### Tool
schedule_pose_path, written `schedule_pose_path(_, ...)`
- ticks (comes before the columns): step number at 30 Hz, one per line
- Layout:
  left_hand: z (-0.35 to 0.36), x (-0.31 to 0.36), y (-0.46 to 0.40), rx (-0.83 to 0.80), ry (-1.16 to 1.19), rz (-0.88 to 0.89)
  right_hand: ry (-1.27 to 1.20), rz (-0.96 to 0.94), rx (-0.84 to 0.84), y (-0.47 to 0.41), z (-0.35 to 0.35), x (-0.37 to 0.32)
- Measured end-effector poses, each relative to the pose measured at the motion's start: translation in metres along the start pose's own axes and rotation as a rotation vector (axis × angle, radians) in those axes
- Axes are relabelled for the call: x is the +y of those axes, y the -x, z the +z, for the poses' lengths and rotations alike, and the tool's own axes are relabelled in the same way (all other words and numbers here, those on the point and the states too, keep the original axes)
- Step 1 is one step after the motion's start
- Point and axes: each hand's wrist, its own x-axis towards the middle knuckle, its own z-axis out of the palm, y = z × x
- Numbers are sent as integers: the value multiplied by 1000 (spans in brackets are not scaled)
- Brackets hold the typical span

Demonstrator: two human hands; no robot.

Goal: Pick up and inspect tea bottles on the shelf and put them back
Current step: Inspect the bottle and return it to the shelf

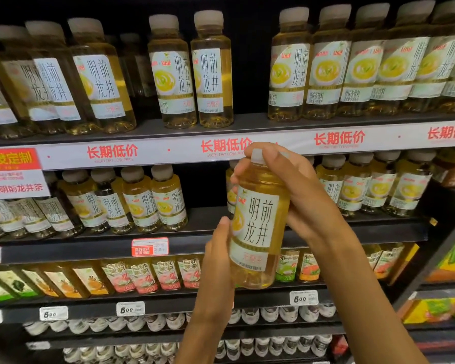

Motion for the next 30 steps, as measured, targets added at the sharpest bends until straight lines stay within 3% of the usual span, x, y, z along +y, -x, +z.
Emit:
schedule_pose_path(3, 8, 7, 3, 45, -161, 166, 159, -52, 142, 3, 5, 0)
schedule_pose_path(6, 16, 12, 7, 45, -181, 191, 191, -19, 204, 3, 9, 0)
schedule_pose_path(9, 11, 9, 1, 39, -69, 120, 105, 14, 91, -1, 3, -3)
schedule_pose_path(13, 8, 6, 2, -144, 56, -48, -71, 40, -89, -5, 0, -5)
schedule_pose_path(15, 11, 3, 1, -159, 62, -93, -84, 32, -81, -6, 1, -5)
schedule_pose_path(18, 8, 1, -2, -30, -11, -87, -15, -12, 10, -3, 1, -3)
schedule_pose_path(23, 16, 9, 4, -13, -211, 142, 148, -48, 166, 2, 4, -9)
schedule_pose_path(26, 16, 10, 4, -40, -152, 162, 132, -13, 130, 3, 2, -14)
schedule_pose_path(30, 7, 16, 4, -210, 43, -40, -48, -9, -31, 1, 2, -22)
